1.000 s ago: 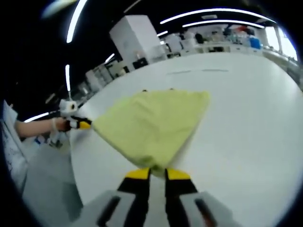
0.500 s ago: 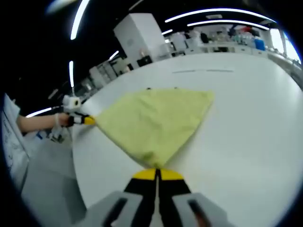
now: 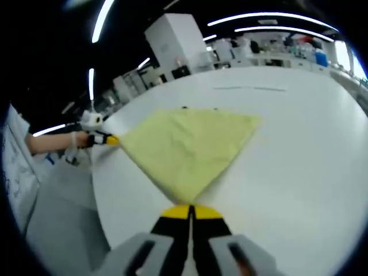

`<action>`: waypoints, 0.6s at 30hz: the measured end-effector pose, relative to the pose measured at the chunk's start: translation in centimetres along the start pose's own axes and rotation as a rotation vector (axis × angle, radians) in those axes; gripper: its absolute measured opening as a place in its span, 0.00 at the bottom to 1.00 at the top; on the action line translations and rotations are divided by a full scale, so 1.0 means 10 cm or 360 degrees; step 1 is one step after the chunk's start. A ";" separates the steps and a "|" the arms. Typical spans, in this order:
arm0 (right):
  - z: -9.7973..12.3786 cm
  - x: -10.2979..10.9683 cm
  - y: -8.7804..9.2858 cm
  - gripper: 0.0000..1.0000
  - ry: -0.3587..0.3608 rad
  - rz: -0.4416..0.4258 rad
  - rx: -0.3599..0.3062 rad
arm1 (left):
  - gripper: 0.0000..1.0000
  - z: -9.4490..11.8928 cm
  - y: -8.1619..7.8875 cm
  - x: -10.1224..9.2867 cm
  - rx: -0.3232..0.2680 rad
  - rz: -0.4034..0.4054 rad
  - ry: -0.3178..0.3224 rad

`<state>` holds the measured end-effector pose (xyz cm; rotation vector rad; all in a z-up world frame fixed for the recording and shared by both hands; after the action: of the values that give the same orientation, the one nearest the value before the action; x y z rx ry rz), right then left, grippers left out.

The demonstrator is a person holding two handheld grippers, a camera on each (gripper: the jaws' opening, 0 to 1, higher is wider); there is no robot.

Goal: Fold the garment on the visible template until the final outline fits inside the template.

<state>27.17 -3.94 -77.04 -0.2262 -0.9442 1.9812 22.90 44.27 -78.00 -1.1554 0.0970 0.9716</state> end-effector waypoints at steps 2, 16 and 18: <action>0.00 0.00 0.03 0.00 -0.0001 0.0001 0.0008 | 0.00 0.01 0.02 -0.02 0.0019 -0.0007 0.0003; 0.17 0.12 0.30 0.00 -0.0005 -0.0067 0.0054 | 0.00 0.10 0.35 -0.28 0.0011 0.0051 0.0063; 0.18 0.15 0.33 0.00 -0.0012 -0.0072 0.0060 | 0.00 0.10 0.37 -0.29 -0.0005 0.0065 0.0054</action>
<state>23.26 -4.68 -77.73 -0.1747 -0.9084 1.9575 18.20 43.62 -78.68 -1.1767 0.1469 0.9890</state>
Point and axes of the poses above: the point that each gripper's makers call its tool centre point, and the gripper's own axes: z roughly backward along the fingers, x roughly to its left, y roughly out of its underside, the point moved 9 cm from there along z, roughly backward along the fingers, and after that the axes turned 14 degrees about y, right-handed, at the moved point
